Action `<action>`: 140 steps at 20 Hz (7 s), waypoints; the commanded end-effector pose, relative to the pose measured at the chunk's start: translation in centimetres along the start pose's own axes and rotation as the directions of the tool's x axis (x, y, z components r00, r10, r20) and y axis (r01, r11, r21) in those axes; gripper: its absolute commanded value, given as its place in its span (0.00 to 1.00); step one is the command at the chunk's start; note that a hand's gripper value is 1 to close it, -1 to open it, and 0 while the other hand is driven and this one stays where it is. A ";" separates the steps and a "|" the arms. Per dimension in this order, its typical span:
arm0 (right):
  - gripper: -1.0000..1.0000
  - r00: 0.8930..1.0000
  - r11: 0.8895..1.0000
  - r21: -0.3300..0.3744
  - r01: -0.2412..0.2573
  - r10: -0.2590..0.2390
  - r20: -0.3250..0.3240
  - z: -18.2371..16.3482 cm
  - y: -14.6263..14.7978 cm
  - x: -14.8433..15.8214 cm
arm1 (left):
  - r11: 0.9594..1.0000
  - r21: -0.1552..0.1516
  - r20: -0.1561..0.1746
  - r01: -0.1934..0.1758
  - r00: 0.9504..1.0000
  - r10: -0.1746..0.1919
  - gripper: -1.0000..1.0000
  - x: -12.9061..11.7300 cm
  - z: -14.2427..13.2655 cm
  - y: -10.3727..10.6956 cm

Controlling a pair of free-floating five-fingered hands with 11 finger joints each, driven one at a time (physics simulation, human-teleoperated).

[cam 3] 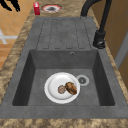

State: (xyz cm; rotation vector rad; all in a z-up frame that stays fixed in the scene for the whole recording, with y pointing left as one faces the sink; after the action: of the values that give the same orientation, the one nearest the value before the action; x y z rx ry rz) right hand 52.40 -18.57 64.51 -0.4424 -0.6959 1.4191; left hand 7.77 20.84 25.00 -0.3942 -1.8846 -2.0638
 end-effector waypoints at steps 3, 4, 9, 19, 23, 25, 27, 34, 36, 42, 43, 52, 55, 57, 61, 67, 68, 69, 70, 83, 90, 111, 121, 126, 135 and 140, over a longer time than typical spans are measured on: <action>0.00 0.998 1.000 0.005 -0.021 0.021 -0.052 2.7 -3.5 0.7 | 1.000 0.000 0.000 0.000 1.000 0.000 0.50 0.0 0.0 0.0; 0.00 0.998 1.000 0.005 -0.022 0.022 -0.051 3.5 -3.9 0.6 | 1.000 0.000 0.000 0.000 1.000 0.000 0.50 0.0 0.0 0.0; 0.00 0.998 0.998 -0.069 0.008 -0.012 -0.054 6.3 -4.6 0.2 | 1.000 0.000 0.000 0.000 1.000 0.000 0.50 0.0 0.0 0.0; 0.00 0.999 0.961 -0.277 -0.017 0.005 -0.043 10.6 -3.1 -0.6 | 1.000 0.000 0.000 0.000 1.000 0.000 0.50 0.0 0.0 0.0; 0.00 0.999 0.943 -0.333 -0.021 0.005 -0.047 12.3 -1.5 -1.1 | 1.000 0.000 0.000 0.000 1.000 0.000 0.50 0.0 0.0 0.0; 0.00 0.999 0.935 -0.353 -0.023 0.006 -0.048 13.3 -0.9 -1.3 | 1.000 0.000 0.000 0.000 1.000 0.000 0.50 0.0 0.0 0.0; 0.00 0.999 0.931 -0.364 -0.021 0.002 -0.053 14.2 -0.3 -1.7 | 1.000 0.000 0.000 0.000 1.000 0.000 0.50 0.0 0.0 0.0; 0.00 0.999 0.920 -0.392 -0.026 0.006 -0.052 17.7 1.8 -3.1 | 1.000 0.000 0.000 0.000 1.000 0.000 0.50 0.0 0.0 0.0; 0.00 0.999 0.918 -0.396 -0.028 0.007 -0.052 18.8 2.5 -3.5 | 1.000 0.000 0.000 0.000 1.000 0.000 0.50 0.0 0.0 0.0; 0.00 0.999 0.909 -0.415 -0.037 0.018 -0.049 22.2 6.0 -4.4 | 1.000 0.000 0.000 0.000 1.000 0.000 0.50 0.0 0.0 0.0; 0.00 0.999 0.908 -0.417 -0.038 0.019 -0.050 22.7 6.6 -4.5 | 1.000 0.000 0.000 0.000 1.000 0.000 0.50 0.0 0.0 0.0; 0.00 0.998 0.900 -0.433 -0.047 0.026 -0.053 27.0 12.5 -5.3 | 1.000 0.000 0.000 0.000 1.000 0.000 0.50 0.0 0.0 0.0; 0.00 0.998 0.899 -0.434 -0.048 0.028 -0.053 28.2 14.6 -5.5 | 1.000 0.000 0.000 0.000 1.000 0.000 0.50 0.0 0.0 0.0; 0.00 0.998 0.900 -0.433 -0.049 0.029 -0.054 29.0 16.1 -5.6 | 1.000 0.000 0.000 0.000 1.000 0.000 0.50 0.0 0.0 0.0; 0.00 0.998 0.899 -0.434 -0.052 0.032 -0.054 30.5 19.2 -5.8 | 1.000 0.000 0.000 0.000 1.000 0.000 0.50 0.0 0.0 0.0; 0.00 0.998 0.895 -0.443 -0.054 0.035 -0.052 32.5 23.9 -6.1 | 1.000 0.000 0.000 0.000 1.000 0.000 0.50 0.0 0.0 0.0; 0.00 0.998 0.894 -0.445 -0.055 0.035 -0.052 32.8 24.7 -6.2 | 1.000 0.000 0.000 0.000 1.000 0.000 0.50 0.0 0.0 0.0; 0.00 0.998 0.893 -0.447 -0.055 0.035 -0.052 33.2 25.5 -6.2 | 1.000 0.000 0.000 0.000 1.000 0.000 0.50 0.0 0.0 0.0; 0.00 0.998 0.891 -0.450 -0.055 0.035 -0.052 33.5 26.3 -6.3 | 1.000 0.000 0.000 0.000 1.000 0.000 0.50 0.0 0.0 0.0; 0.00 0.997 0.837 -0.542 -0.073 0.046 -0.063 36.7 37.7 -6.7 | 1.000 0.000 0.000 0.000 1.000 0.000 0.50 0.0 0.0 0.0; 0.00 0.993 0.767 -0.631 -0.118 0.078 -0.090 36.5 44.0 -5.8 | 1.000 0.000 0.000 0.000 1.000 0.000 0.50 0.0 0.0 0.0; 0.00 0.994 0.840 -0.533 -0.102 0.068 -0.084 18.2 46.9 -6.2 | 1.000 0.000 0.000 0.000 1.000 0.000 0.50 0.0 0.0 0.0; 0.00 0.996 0.874 -0.478 -0.087 0.071 -0.051 12.1 46.7 -8.5 | 1.000 0.000 0.000 0.000 1.000 0.000 0.50 0.0 0.0 0.0; 0.00 0.995 0.894 -0.438 -0.095 0.090 -0.032 8.1 46.3 -9.5 | 1.000 0.000 0.000 0.000 1.000 0.000 0.50 0.0 0.0 0.0; 0.00 0.991 0.937 -0.325 -0.128 0.106 -0.083 1.8 44.4 -9.2 | 1.000 0.000 0.000 0.000 1.000 0.000 0.50 0.0 0.0 0.0; 0.00 0.991 0.956 -0.264 -0.130 0.114 -0.074 -1.5 43.5 -9.5 | 1.000 0.000 0.000 0.000 1.000 0.000 0.50 0.0 0.0 0.0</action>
State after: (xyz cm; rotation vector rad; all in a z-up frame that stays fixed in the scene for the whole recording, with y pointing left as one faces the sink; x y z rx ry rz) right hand 19.50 -22.45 34.10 -0.7795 -0.8788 1.3690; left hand 7.77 20.84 25.00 -0.3942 -1.8846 -2.0638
